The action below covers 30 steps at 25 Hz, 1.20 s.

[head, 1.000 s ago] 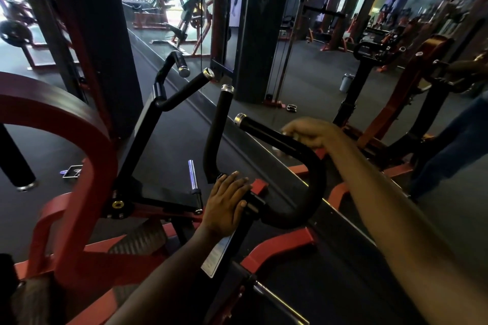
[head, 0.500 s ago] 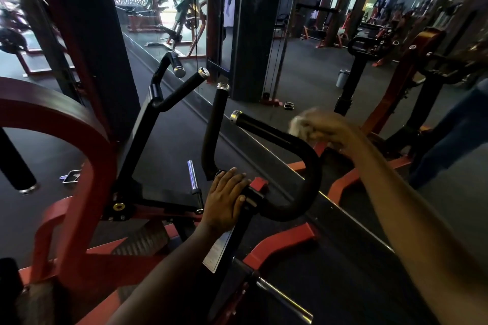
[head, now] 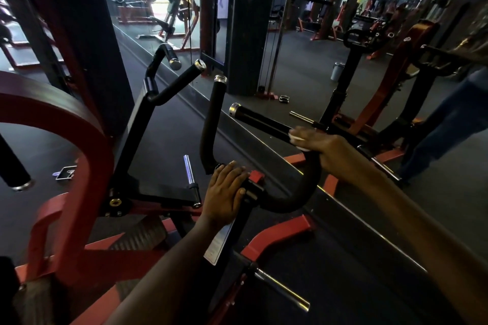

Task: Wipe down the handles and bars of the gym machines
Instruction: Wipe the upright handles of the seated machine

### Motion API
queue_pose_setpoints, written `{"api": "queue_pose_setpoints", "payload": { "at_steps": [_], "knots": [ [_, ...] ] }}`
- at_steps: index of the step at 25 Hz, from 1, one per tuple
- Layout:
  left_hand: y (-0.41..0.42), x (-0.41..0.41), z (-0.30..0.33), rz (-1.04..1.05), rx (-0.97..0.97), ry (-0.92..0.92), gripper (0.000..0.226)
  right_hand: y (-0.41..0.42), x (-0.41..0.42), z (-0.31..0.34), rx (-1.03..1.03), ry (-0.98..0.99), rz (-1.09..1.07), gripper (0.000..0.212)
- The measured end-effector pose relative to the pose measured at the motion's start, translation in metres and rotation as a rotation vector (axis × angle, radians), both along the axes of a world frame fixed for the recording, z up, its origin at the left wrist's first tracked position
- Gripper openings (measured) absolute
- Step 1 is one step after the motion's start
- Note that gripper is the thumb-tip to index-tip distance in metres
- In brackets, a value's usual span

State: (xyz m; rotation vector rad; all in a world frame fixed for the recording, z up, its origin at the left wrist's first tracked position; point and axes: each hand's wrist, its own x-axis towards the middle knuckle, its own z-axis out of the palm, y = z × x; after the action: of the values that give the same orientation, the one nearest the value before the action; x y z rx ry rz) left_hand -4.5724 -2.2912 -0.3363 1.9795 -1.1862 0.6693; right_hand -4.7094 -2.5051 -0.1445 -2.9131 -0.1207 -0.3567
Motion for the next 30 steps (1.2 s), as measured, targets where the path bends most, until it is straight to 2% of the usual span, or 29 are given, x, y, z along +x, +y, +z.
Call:
{"api": "queue_pose_setpoints", "payload": {
  "at_steps": [2, 4, 7, 9, 11, 13, 15, 18, 21, 23, 26, 28, 30],
  "knots": [
    [0.000, 0.001, 0.000, -0.005, -0.012, -0.015, 0.053, 0.008, 0.010, 0.008, 0.013, -0.054, -0.076, 0.051],
    [0.000, 0.002, 0.002, -0.009, -0.006, -0.001, 0.053, 0.034, 0.056, 0.018, -0.010, -0.127, -0.056, 0.050],
    [0.001, -0.001, 0.000, -0.006, -0.016, -0.012, 0.052, 0.059, 0.104, 0.012, -0.169, 0.011, 0.075, 0.051],
    [0.001, 0.000, 0.000, -0.011, -0.016, -0.012, 0.051, 0.037, 0.084, 0.003, -0.262, 0.045, 0.097, 0.056],
    [0.001, 0.001, -0.001, -0.008, -0.012, -0.009, 0.052, 0.013, 0.031, -0.011, -0.286, -0.023, 0.093, 0.056],
    [0.000, 0.000, 0.000, -0.013, -0.008, 0.001, 0.050, 0.006, -0.027, -0.024, -0.170, -0.081, 0.039, 0.057],
    [0.001, -0.001, -0.001, -0.017, -0.020, -0.007, 0.048, 0.009, -0.049, -0.029, -0.070, -0.149, -0.072, 0.058],
    [0.001, -0.001, 0.002, -0.019, -0.010, 0.003, 0.048, 0.020, -0.006, -0.008, -0.033, -0.263, -0.150, 0.050],
    [0.002, -0.003, 0.003, -0.004, -0.004, 0.018, 0.050, 0.027, 0.025, -0.012, 0.023, -0.166, -0.160, 0.057],
    [0.001, -0.006, 0.003, -0.003, -0.006, 0.033, 0.051, 0.029, 0.000, -0.047, 0.015, -0.252, -0.226, 0.061],
    [-0.001, -0.005, 0.000, -0.001, -0.030, 0.057, 0.052, 0.050, -0.058, -0.088, 0.055, -0.392, -0.225, 0.050],
    [-0.001, -0.004, -0.002, 0.000, -0.040, 0.044, 0.053, 0.053, -0.057, -0.076, 0.183, -0.534, -0.248, 0.042],
    [-0.002, -0.002, -0.001, -0.005, -0.028, 0.046, 0.052, 0.044, -0.024, -0.044, 0.222, -0.561, -0.311, 0.040]
  ]
}}
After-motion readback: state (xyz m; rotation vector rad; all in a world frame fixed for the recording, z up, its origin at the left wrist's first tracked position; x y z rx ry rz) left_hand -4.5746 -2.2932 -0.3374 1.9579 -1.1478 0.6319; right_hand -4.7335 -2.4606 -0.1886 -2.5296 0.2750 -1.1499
